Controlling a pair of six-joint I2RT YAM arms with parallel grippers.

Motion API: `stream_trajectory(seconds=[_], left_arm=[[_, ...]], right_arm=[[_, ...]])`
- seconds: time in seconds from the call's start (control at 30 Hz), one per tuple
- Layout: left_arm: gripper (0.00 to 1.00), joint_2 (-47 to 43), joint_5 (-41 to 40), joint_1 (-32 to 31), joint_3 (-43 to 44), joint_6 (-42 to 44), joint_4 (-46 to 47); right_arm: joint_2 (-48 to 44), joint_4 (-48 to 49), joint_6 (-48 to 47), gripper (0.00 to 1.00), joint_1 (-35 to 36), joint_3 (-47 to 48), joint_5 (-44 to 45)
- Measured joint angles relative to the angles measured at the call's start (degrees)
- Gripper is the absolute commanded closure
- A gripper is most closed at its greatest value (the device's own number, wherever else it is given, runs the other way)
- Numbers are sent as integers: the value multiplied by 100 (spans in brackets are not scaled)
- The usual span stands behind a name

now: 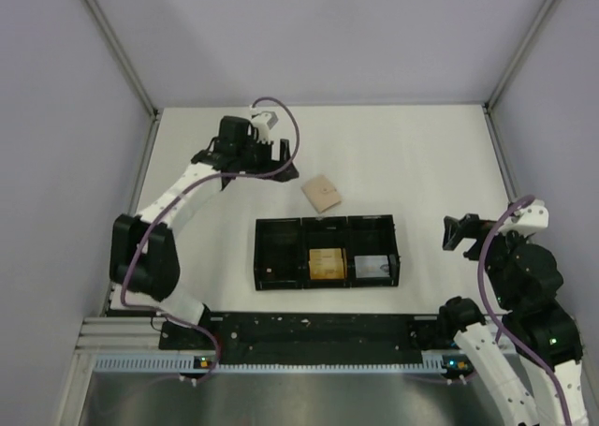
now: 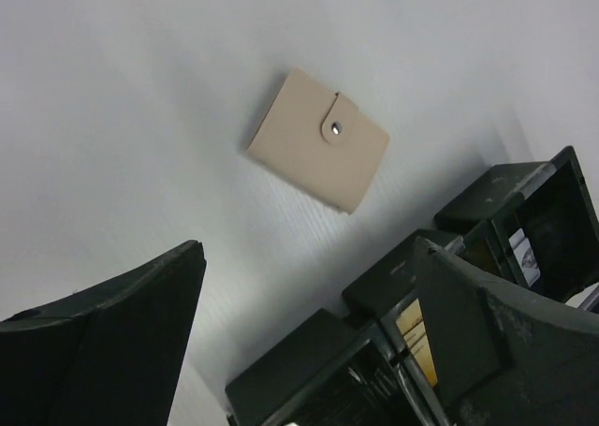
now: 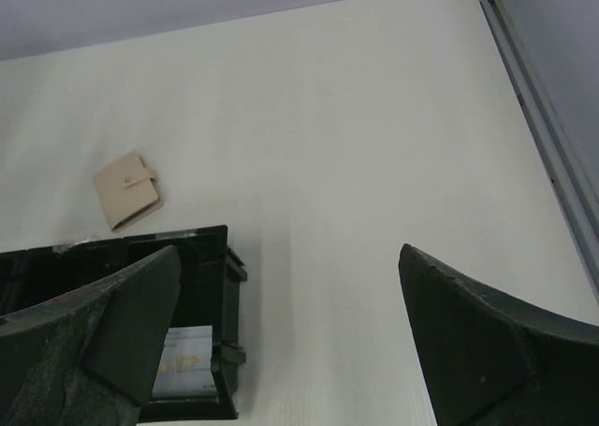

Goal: Take the credit cards out of the card holder
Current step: Move the card holder to the center of the board.

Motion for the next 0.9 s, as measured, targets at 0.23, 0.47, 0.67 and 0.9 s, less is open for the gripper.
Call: stream_trajectory(seconds=[0.23, 0.47, 0.67, 0.9], left_arm=[[15, 2096, 999, -46, 1237, -302, 343], [23, 3399, 1521, -186, 2227, -367, 461], [22, 3976, 1591, -247, 2710, -354, 509], [29, 4280, 1423, -247, 2846, -247, 509]], right_arm=[[-7, 11, -4, 1, 44, -66, -81], [-31, 52, -17, 1, 103, -127, -162], [-35, 98, -22, 1, 111, -127, -258], [-35, 140, -24, 1, 140, -140, -348]])
